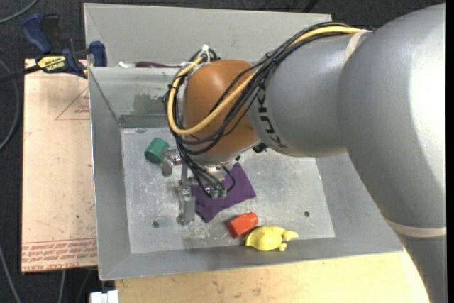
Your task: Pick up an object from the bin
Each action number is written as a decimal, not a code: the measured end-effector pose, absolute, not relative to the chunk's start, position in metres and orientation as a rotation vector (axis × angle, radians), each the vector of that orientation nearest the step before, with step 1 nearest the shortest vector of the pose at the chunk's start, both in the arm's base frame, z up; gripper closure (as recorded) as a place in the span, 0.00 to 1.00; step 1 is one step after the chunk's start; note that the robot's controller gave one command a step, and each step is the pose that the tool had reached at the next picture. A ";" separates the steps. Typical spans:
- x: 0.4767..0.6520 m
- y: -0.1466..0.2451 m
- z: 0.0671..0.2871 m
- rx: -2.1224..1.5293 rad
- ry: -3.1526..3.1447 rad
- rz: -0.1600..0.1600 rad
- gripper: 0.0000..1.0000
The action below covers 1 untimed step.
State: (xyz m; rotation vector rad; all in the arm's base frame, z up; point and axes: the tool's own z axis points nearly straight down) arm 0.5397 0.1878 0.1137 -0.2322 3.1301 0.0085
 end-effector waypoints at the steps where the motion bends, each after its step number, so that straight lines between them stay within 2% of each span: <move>1: 0.570 0.136 0.134 -0.322 3.122 0.001 0.00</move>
Offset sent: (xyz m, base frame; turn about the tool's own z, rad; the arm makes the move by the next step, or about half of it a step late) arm 0.0085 -0.0794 -0.0137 -0.1058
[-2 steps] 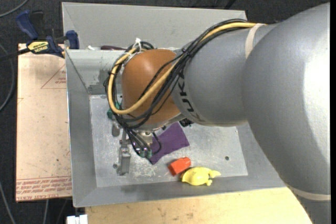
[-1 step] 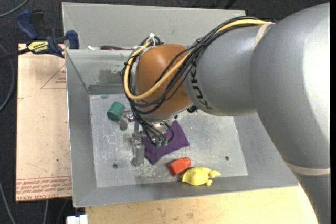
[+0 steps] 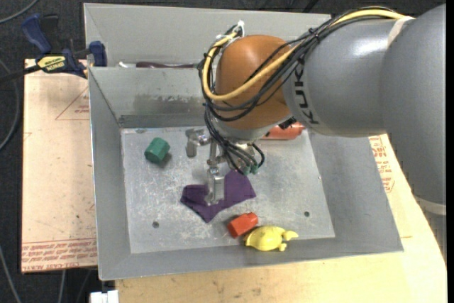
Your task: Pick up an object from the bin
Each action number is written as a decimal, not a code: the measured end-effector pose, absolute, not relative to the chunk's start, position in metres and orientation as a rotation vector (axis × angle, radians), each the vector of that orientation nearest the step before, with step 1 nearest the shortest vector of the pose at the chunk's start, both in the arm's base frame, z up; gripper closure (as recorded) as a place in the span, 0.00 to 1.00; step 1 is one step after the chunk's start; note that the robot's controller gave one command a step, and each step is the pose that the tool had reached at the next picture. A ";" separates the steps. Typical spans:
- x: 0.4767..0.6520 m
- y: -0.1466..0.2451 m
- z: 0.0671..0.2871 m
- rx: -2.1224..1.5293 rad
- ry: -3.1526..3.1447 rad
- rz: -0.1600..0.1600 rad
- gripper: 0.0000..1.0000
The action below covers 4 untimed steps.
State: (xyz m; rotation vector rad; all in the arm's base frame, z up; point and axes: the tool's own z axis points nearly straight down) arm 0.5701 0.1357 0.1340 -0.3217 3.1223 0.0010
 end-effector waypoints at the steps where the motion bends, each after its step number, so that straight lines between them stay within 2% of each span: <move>1: 0.551 0.113 0.103 -0.389 3.113 0.009 0.00; 2: 0.559 0.115 0.077 -0.659 3.066 0.003 0.00; 3: 0.547 0.098 0.071 -0.264 3.124 0.013 1.00; 4: 0.547 0.098 0.071 -0.263 3.124 0.013 1.00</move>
Offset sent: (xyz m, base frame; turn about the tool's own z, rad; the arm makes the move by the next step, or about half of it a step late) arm -0.0082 -0.0194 -0.0640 -0.2363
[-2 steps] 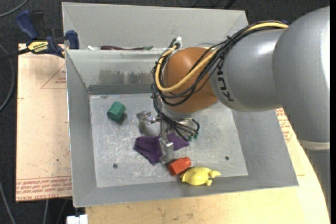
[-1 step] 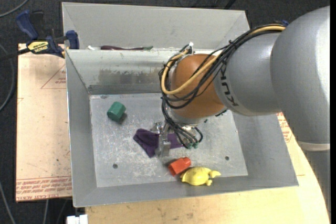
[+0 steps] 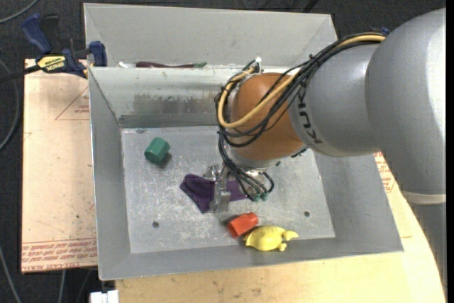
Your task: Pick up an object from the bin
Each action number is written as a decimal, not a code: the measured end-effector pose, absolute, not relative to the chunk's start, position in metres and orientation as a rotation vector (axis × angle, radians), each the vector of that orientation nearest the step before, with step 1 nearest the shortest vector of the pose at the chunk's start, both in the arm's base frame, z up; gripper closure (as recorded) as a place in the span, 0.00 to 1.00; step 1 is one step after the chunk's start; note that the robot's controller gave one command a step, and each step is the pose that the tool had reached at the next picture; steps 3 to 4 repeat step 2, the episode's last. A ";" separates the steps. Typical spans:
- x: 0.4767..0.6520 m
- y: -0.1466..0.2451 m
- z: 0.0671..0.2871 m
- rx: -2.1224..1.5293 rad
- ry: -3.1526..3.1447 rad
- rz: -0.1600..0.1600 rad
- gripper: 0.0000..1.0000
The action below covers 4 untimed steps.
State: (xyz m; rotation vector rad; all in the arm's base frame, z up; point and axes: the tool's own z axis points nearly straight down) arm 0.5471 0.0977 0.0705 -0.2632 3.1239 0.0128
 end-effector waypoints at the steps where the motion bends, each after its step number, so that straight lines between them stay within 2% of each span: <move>1: 0.547 0.098 0.073 -0.263 3.125 0.013 1.00; 2: 0.546 0.098 0.080 -0.263 3.126 0.013 1.00; 4: 0.546 0.098 0.080 -0.263 3.126 0.013 1.00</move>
Offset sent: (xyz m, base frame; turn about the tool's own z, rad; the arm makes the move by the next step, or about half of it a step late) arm -0.0001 0.0000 0.0054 0.0000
